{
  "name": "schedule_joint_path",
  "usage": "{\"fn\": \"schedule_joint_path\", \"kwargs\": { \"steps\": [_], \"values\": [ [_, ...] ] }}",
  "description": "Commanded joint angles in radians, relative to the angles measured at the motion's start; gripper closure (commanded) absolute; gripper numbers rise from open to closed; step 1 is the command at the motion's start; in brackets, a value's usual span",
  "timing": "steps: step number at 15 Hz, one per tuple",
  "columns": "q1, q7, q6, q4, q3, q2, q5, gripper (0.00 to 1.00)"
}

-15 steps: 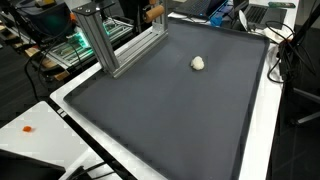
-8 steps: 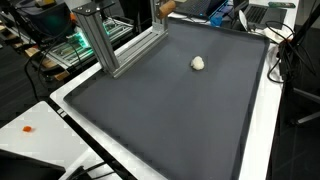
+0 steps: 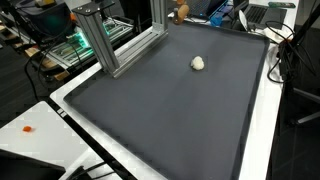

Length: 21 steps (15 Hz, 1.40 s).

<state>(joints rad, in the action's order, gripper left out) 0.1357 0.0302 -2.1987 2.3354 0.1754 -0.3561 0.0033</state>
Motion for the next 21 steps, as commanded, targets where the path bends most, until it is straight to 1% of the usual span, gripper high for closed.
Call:
{"fn": "schedule_joint_path", "kwargs": {
  "steps": [1,5,6,7,10,15,16,19,21],
  "values": [
    [-0.004,0.026,-0.063,-0.052,-0.010,0.085,-0.055,0.65],
    [-0.013,0.016,-0.134,-0.073,-0.014,0.155,-0.102,0.65],
    [-0.014,0.025,-0.132,-0.083,-0.017,0.171,-0.110,0.65],
    [-0.004,0.011,-0.116,-0.059,-0.016,0.143,-0.081,0.40],
    [-0.006,0.014,-0.124,-0.075,-0.019,0.175,-0.091,0.40],
    [-0.006,0.015,-0.124,-0.082,-0.019,0.178,-0.092,0.40],
    [-0.006,0.015,-0.124,-0.082,-0.019,0.178,-0.092,0.65],
    [-0.016,-0.059,-0.157,-0.100,-0.011,0.228,-0.119,0.65],
    [-0.015,-0.077,-0.180,-0.111,-0.012,0.260,-0.114,0.65]
  ]
}}
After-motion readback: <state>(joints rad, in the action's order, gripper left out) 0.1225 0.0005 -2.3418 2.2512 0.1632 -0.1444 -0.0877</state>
